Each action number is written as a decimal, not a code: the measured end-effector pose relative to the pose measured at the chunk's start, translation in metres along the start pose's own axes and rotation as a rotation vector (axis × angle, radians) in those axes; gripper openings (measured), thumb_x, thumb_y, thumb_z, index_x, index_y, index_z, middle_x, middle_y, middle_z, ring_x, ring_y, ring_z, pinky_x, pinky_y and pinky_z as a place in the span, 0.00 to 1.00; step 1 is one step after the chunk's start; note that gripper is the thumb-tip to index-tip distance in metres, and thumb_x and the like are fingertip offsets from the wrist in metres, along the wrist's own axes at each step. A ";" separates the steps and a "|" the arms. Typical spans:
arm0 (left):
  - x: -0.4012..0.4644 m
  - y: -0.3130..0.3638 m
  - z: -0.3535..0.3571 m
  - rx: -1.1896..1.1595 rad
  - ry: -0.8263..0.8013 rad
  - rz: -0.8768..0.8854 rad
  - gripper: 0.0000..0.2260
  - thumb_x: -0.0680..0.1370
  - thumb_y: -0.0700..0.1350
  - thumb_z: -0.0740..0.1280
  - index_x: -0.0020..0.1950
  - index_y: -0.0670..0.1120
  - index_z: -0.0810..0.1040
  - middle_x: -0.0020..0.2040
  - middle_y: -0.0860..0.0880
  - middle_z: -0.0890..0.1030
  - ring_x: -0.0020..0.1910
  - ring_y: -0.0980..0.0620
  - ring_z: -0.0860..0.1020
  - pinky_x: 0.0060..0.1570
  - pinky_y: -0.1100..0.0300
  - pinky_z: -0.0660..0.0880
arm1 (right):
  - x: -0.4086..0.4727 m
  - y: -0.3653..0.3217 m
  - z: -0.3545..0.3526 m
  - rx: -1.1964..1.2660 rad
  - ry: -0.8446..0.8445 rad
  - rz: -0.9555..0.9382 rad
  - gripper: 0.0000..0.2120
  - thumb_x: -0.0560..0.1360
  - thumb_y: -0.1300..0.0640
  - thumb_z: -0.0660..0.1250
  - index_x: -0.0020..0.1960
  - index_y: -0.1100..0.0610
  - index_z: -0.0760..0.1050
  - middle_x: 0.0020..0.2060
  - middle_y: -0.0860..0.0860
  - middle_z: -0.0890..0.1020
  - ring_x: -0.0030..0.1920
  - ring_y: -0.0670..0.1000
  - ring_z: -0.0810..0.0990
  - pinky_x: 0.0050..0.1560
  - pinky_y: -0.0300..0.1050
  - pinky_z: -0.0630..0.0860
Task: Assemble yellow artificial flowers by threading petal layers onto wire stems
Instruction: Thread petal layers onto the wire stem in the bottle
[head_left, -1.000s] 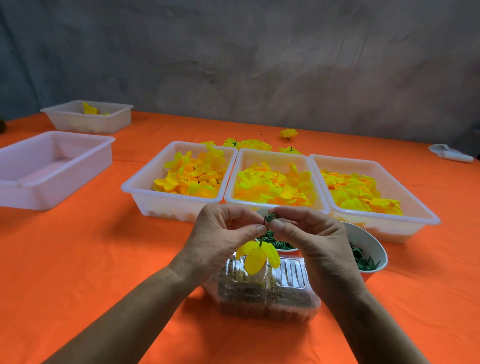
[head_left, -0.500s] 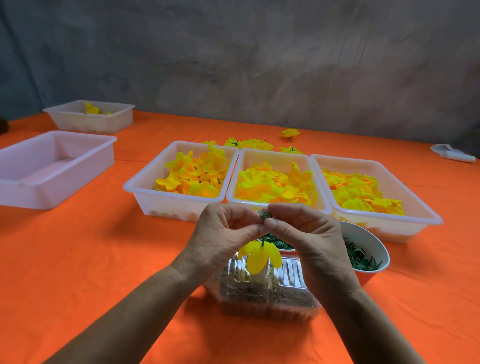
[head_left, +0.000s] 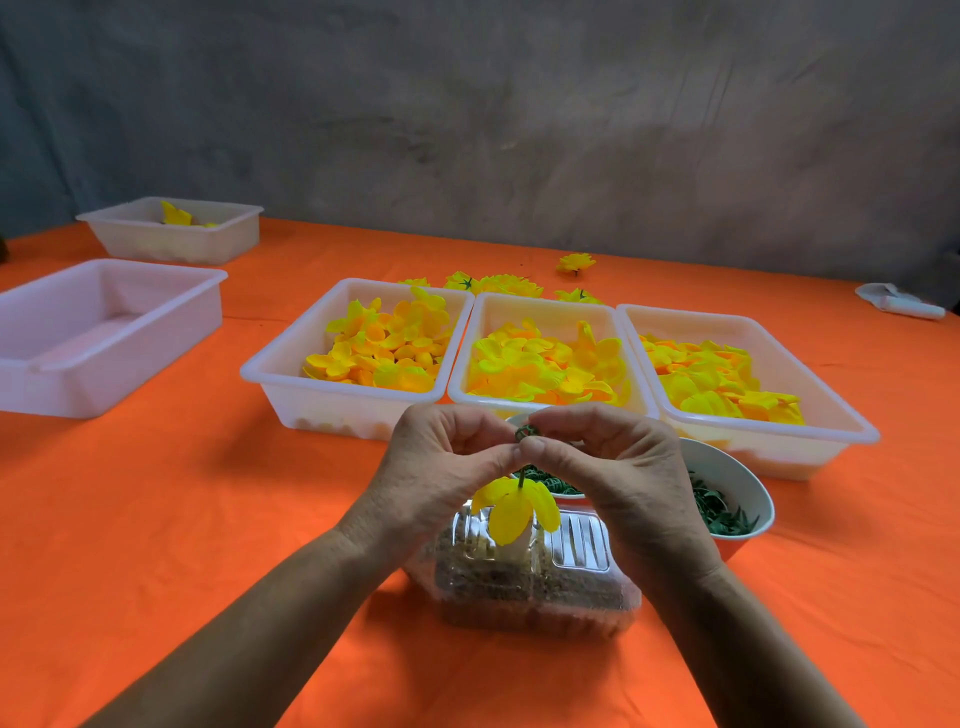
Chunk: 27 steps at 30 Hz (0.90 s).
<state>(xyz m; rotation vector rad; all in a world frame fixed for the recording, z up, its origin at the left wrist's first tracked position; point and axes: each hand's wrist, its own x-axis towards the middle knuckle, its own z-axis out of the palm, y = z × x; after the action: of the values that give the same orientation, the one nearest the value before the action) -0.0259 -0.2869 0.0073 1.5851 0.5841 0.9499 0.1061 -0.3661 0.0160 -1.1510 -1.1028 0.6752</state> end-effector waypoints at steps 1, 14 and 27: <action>0.000 0.000 0.000 0.000 0.001 -0.002 0.13 0.62 0.50 0.74 0.40 0.41 0.83 0.38 0.43 0.84 0.38 0.52 0.82 0.41 0.62 0.78 | 0.000 -0.001 0.000 -0.005 0.000 0.006 0.11 0.59 0.54 0.76 0.41 0.51 0.84 0.36 0.56 0.85 0.37 0.51 0.82 0.40 0.50 0.76; -0.002 0.002 0.002 -0.028 0.021 -0.022 0.12 0.59 0.52 0.74 0.35 0.46 0.82 0.36 0.44 0.83 0.37 0.52 0.81 0.41 0.61 0.77 | 0.001 -0.007 0.001 -0.052 -0.020 0.023 0.10 0.57 0.56 0.76 0.38 0.53 0.83 0.36 0.57 0.84 0.36 0.50 0.82 0.37 0.41 0.78; -0.004 0.000 -0.001 0.035 0.071 -0.100 0.11 0.74 0.31 0.66 0.37 0.44 0.82 0.37 0.44 0.82 0.38 0.51 0.78 0.42 0.60 0.75 | 0.002 -0.004 0.000 -0.077 -0.031 0.120 0.09 0.57 0.56 0.77 0.37 0.53 0.84 0.35 0.56 0.85 0.37 0.54 0.81 0.42 0.53 0.76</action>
<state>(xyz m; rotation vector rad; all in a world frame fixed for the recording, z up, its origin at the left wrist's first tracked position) -0.0289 -0.2900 0.0062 1.5432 0.7270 0.9278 0.1065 -0.3650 0.0203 -1.2837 -1.1005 0.7515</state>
